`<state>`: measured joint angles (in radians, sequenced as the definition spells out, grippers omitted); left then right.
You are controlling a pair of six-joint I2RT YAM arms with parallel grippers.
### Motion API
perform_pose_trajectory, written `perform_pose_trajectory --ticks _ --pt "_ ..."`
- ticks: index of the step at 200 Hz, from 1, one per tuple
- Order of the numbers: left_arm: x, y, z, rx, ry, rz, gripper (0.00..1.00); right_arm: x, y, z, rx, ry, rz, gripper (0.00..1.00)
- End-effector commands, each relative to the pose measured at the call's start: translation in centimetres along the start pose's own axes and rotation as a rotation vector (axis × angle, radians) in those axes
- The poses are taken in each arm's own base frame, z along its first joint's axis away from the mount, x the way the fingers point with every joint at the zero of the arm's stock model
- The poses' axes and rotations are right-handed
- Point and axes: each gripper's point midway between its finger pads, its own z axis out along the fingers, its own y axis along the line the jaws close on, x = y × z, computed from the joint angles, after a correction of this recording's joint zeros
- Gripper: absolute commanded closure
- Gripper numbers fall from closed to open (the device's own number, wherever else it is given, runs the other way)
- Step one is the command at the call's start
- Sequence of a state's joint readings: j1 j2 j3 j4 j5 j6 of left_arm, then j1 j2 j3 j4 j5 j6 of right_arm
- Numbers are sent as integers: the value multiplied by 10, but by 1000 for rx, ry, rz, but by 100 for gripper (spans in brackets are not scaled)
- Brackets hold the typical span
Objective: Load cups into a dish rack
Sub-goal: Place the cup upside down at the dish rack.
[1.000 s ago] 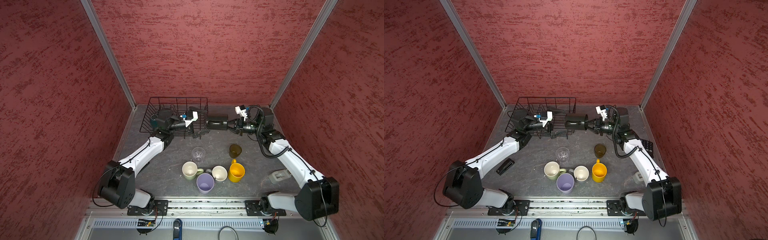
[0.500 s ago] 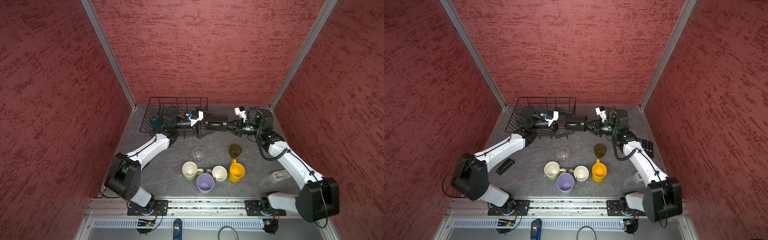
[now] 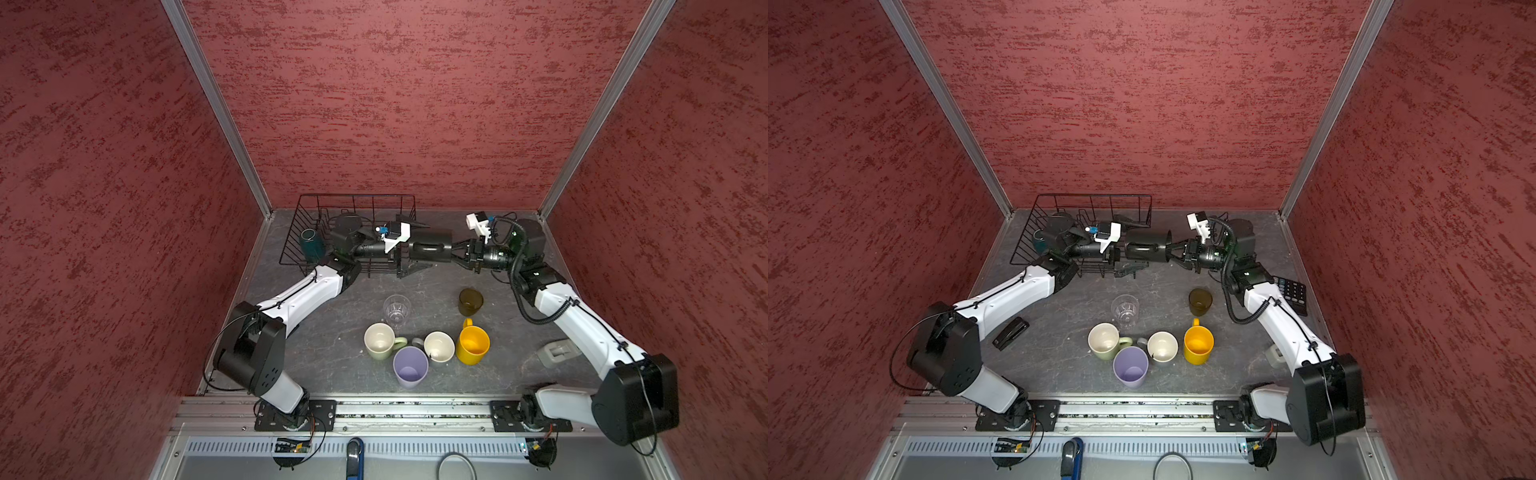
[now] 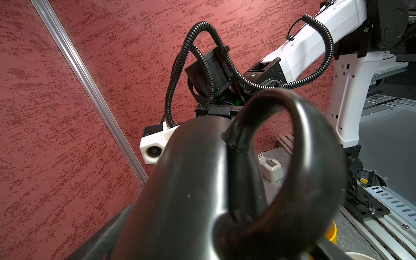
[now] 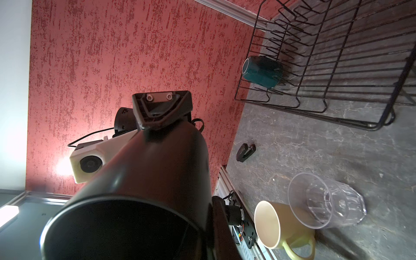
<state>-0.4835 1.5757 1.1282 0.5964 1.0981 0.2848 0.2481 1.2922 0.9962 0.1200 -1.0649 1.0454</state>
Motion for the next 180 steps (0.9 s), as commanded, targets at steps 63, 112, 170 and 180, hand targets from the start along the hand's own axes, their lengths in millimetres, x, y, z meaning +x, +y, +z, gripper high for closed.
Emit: perform_pose_trajectory --ticks 63,112,170,180 --pt "-14 1 8 21 -35 27 4 3 23 2 -82 0 -79 100" --pt "-14 -1 9 33 -38 23 5 2 24 2 -95 -2 -79 100" --pt "-15 -3 12 47 -43 19 15 3 23 4 -104 0 -71 100" --pt "-16 -1 11 43 -42 17 17 3 23 4 -106 0 -69 100"
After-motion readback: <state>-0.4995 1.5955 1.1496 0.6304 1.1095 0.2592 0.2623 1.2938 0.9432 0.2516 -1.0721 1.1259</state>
